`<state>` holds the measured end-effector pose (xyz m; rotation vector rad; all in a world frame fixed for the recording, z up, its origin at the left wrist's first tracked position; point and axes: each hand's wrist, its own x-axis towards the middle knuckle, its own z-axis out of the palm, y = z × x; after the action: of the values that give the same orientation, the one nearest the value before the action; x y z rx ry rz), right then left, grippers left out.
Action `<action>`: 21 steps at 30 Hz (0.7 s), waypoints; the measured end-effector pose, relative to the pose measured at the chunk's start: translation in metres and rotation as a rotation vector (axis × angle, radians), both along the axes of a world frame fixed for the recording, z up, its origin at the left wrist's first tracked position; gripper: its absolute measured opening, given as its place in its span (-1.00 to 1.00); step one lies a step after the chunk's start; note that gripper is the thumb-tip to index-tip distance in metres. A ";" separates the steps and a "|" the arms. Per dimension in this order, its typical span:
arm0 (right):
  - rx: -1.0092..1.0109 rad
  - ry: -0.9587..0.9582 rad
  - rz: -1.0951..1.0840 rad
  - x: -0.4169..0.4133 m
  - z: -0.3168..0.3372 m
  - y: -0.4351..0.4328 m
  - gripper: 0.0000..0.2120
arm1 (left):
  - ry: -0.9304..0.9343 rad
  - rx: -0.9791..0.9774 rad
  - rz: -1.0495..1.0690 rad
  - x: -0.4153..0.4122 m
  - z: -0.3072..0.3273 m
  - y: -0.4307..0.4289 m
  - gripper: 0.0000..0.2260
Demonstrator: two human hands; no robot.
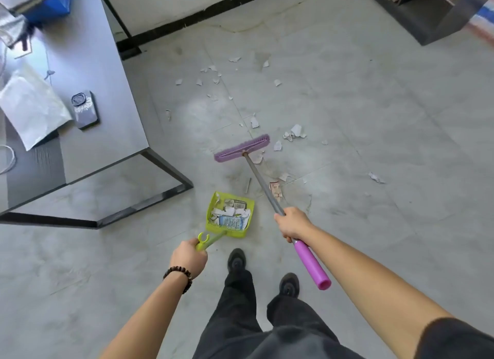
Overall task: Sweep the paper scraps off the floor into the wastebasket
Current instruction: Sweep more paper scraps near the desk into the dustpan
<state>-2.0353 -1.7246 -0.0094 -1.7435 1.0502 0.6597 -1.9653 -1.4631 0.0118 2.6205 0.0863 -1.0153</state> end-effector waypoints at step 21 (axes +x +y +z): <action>0.124 0.373 -0.135 -0.070 -0.005 -0.005 -0.52 | 0.186 0.060 -0.125 0.142 -0.015 0.029 -0.79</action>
<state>-2.1055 -1.7295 -0.0144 -1.4594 1.3372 0.9662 -1.8234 -1.4339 -0.0033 2.6066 -0.0044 -1.3172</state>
